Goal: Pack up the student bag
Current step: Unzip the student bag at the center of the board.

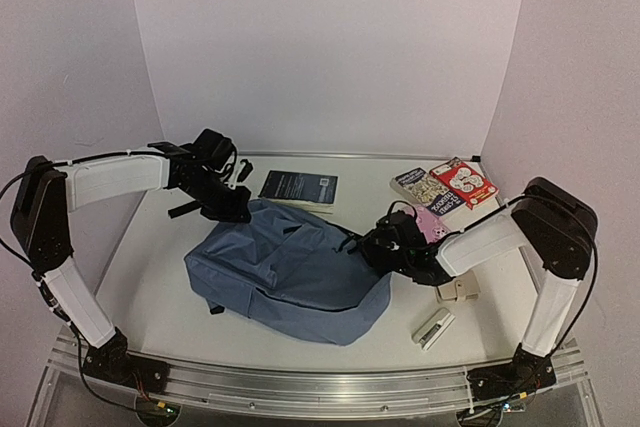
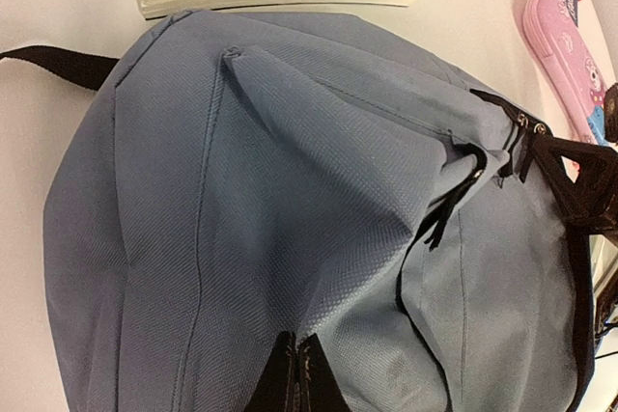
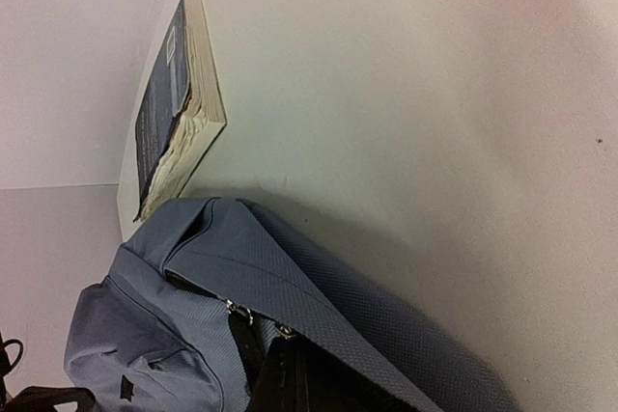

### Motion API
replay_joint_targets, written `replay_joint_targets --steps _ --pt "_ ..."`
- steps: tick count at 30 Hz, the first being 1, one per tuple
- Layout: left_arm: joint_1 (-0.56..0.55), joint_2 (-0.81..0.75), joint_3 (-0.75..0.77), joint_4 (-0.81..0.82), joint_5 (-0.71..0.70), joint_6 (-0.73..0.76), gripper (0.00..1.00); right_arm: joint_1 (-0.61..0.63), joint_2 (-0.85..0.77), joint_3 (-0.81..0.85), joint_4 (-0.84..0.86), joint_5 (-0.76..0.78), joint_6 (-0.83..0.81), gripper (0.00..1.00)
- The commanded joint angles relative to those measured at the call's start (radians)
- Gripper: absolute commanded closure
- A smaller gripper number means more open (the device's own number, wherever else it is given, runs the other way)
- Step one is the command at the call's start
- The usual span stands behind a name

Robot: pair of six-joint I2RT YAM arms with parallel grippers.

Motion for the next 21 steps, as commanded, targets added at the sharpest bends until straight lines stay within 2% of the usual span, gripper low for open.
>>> replay_joint_targets --steps 1,13,21 --pt "0.037 -0.026 0.006 -0.005 -0.111 -0.03 1.0 -0.009 -0.077 -0.056 -0.066 0.024 0.014 1.0" --pt "0.067 0.006 0.009 -0.003 -0.132 -0.052 1.0 -0.008 -0.253 -0.088 -0.154 -0.151 -0.026 1.0" --pt "0.068 0.014 0.003 0.009 -0.138 -0.067 1.0 -0.006 -0.307 -0.094 -0.233 -0.296 -0.065 1.0"
